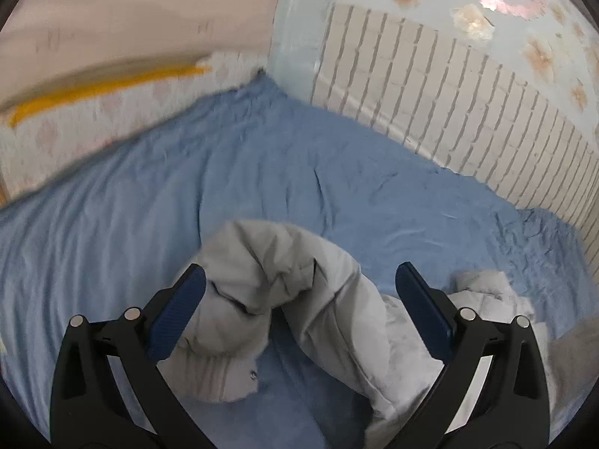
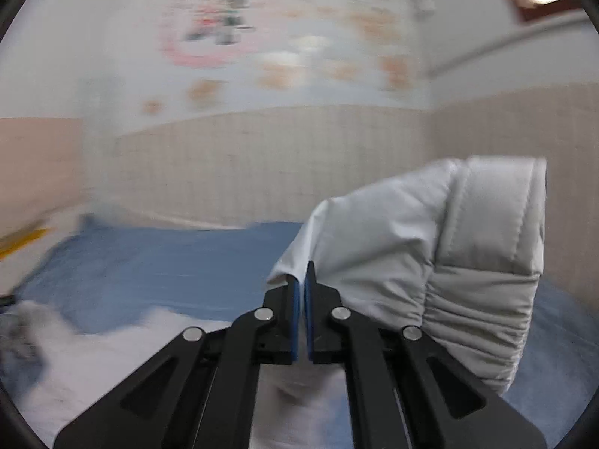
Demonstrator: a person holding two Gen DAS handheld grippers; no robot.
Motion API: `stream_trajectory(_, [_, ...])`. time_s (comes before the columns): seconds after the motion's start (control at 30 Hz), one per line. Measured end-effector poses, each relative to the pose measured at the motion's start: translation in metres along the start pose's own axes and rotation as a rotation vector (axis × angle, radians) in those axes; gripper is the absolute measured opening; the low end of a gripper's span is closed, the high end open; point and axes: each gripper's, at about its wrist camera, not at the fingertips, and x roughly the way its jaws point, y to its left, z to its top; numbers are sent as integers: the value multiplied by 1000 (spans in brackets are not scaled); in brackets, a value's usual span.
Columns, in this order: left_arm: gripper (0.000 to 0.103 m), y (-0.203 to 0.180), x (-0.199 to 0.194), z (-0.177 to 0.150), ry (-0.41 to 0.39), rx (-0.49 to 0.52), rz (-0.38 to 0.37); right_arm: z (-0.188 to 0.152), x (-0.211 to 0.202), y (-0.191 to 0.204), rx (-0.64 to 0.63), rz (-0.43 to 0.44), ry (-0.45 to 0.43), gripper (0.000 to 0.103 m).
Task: Fold large clothes
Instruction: 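Grasp the jacket hood with the right tool and pull it across the bed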
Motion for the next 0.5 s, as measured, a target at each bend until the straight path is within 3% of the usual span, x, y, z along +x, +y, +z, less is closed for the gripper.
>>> stream_trajectory(0.13, [100, -2, 1, -8, 54, 13, -57, -30, 45, 95, 38, 211, 193, 6])
stream_trajectory(0.23, [100, 7, -11, -5, 20, 10, -48, -60, 43, 135, -36, 308, 293, 6])
stream_trajectory(0.37, [100, 15, -26, -3, -9, -2, -66, -83, 25, 127, -138, 298, 357, 8])
stream_trajectory(0.5, [100, 11, -32, -8, -9, 35, -50, -91, 1, 110, -259, 172, 359, 25])
